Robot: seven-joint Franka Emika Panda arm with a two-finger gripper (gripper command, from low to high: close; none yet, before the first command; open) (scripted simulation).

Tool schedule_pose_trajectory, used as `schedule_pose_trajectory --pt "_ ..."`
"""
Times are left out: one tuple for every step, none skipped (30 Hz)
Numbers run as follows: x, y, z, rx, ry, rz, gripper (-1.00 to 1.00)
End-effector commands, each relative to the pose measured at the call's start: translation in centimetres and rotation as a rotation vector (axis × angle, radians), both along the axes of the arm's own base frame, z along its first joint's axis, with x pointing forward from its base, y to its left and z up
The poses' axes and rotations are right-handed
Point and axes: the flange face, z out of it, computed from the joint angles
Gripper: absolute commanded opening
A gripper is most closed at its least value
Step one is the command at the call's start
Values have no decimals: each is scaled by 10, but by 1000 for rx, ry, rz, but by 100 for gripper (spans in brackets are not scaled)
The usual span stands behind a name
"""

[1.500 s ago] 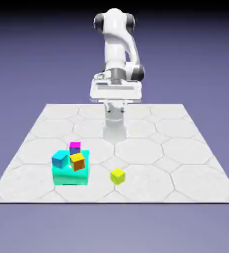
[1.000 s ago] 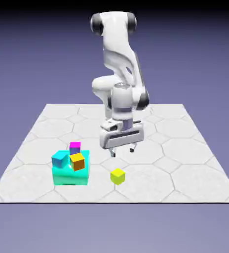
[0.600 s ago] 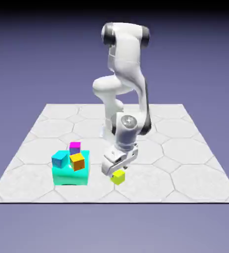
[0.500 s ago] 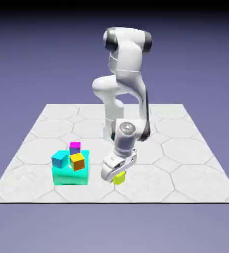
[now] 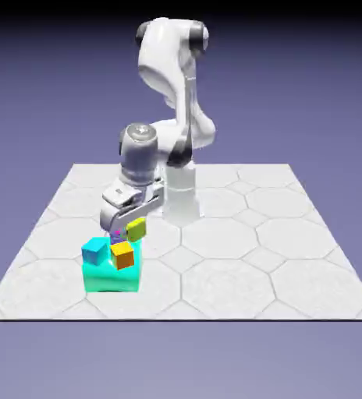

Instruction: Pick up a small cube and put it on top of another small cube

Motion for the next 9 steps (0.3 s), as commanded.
schedule_pose_trajectory --pt "0 -1 -15 -1 -1 2 -100" --pt "-1 -2 -29 0 -1 2 -100" --pt "-2 -4 -44 0 -1 2 -100" --pt "-4 -6 -58 -1 -1 2 -100" --pt "-6 -8 -69 -2 -1 1 -100" --pt "-6 -8 -69 -2 -1 1 100" --pt "-6 -8 -69 -2 -1 1 100" --pt "-3 -5 -55 0 -1 2 100" --pt "-2 -4 -41 0 -1 2 100"
